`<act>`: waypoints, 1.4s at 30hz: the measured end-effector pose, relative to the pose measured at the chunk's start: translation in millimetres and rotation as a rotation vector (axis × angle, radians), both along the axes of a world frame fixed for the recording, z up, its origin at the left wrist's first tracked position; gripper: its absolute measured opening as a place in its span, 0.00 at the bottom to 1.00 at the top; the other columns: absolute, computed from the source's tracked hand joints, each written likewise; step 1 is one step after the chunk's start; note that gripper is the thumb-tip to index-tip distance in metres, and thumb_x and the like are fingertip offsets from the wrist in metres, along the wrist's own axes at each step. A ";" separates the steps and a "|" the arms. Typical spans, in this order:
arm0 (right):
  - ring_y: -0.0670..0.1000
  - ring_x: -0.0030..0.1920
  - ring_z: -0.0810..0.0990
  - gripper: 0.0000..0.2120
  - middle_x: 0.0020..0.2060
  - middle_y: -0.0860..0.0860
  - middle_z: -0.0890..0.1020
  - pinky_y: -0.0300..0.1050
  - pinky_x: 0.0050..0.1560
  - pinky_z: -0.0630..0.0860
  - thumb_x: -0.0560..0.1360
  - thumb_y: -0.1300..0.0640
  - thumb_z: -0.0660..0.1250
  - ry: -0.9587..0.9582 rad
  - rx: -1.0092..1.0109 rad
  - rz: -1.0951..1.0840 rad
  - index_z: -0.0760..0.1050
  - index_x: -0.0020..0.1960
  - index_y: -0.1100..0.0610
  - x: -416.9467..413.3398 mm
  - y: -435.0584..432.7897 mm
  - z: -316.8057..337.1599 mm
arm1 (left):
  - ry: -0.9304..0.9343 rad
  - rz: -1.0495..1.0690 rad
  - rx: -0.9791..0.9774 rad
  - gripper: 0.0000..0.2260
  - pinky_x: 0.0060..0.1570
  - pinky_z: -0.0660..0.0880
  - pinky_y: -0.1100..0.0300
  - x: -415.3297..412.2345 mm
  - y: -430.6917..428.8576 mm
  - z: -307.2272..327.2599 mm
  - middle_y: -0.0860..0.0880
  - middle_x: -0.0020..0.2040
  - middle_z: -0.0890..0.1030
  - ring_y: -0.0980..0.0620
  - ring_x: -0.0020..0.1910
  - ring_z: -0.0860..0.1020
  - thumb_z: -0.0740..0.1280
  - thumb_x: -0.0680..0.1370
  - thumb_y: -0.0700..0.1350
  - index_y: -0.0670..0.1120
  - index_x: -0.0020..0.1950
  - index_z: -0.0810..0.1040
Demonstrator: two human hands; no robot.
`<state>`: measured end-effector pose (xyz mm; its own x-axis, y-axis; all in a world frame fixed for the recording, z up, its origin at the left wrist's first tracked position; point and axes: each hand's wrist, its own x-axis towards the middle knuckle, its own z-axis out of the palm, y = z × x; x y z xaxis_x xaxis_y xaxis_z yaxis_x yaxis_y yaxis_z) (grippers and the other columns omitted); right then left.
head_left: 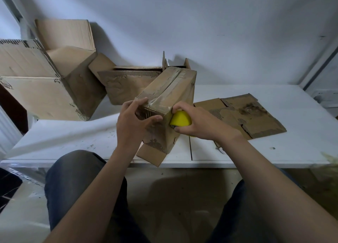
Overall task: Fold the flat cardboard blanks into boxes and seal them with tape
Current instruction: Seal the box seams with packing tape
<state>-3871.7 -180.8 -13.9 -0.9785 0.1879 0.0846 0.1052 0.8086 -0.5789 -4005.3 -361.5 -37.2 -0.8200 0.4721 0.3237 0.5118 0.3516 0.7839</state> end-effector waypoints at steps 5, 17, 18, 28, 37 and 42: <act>0.43 0.50 0.77 0.24 0.57 0.44 0.76 0.36 0.45 0.76 0.74 0.46 0.75 -0.005 -0.016 0.059 0.66 0.65 0.42 -1.3 -12.1 4.3 | -0.030 -0.027 -0.053 0.50 0.67 0.73 0.48 13.1 1.7 -2.0 0.43 0.75 0.61 0.43 0.71 0.67 0.75 0.62 0.67 0.51 0.79 0.62; 0.40 0.56 0.74 0.24 0.56 0.43 0.77 0.29 0.49 0.69 0.71 0.46 0.78 0.274 -0.034 0.003 0.75 0.65 0.43 22.6 -23.7 -19.8 | 0.177 -0.063 -0.041 0.48 0.63 0.76 0.50 -28.0 -15.4 -2.6 0.50 0.70 0.71 0.53 0.65 0.73 0.82 0.64 0.57 0.45 0.79 0.65; 0.41 0.55 0.74 0.25 0.55 0.43 0.77 0.31 0.49 0.70 0.71 0.45 0.78 0.287 -0.017 0.011 0.75 0.65 0.44 21.6 -26.1 -21.3 | 0.184 -0.083 -0.040 0.49 0.63 0.77 0.50 -31.0 -17.0 -1.9 0.50 0.70 0.72 0.54 0.64 0.74 0.81 0.63 0.58 0.45 0.78 0.65; 0.47 0.47 0.77 0.22 0.49 0.44 0.79 0.47 0.43 0.76 0.71 0.39 0.74 0.290 0.155 -0.113 0.76 0.60 0.47 0.0 -60.7 -33.7 | 0.046 -0.210 -0.072 0.62 0.68 0.74 0.46 -79.1 -17.6 -9.0 0.49 0.71 0.71 0.51 0.70 0.72 0.74 0.55 0.77 0.51 0.82 0.57; 0.44 0.43 0.75 0.15 0.43 0.40 0.76 0.38 0.37 0.67 0.70 0.42 0.76 0.225 0.152 -0.177 0.75 0.51 0.44 -20.8 -63.2 -24.8 | 0.068 -0.249 -0.065 0.59 0.68 0.74 0.47 -97.8 -12.7 -15.0 0.50 0.71 0.71 0.52 0.70 0.71 0.76 0.57 0.72 0.49 0.81 0.60; 0.46 0.45 0.77 0.21 0.47 0.43 0.79 0.44 0.38 0.74 0.71 0.38 0.74 0.255 0.194 -0.192 0.79 0.58 0.48 -24.5 -56.4 -41.5 | -0.020 -0.227 -0.037 0.59 0.69 0.73 0.53 -101.2 -10.9 -14.1 0.49 0.73 0.71 0.52 0.69 0.73 0.79 0.57 0.69 0.48 0.81 0.59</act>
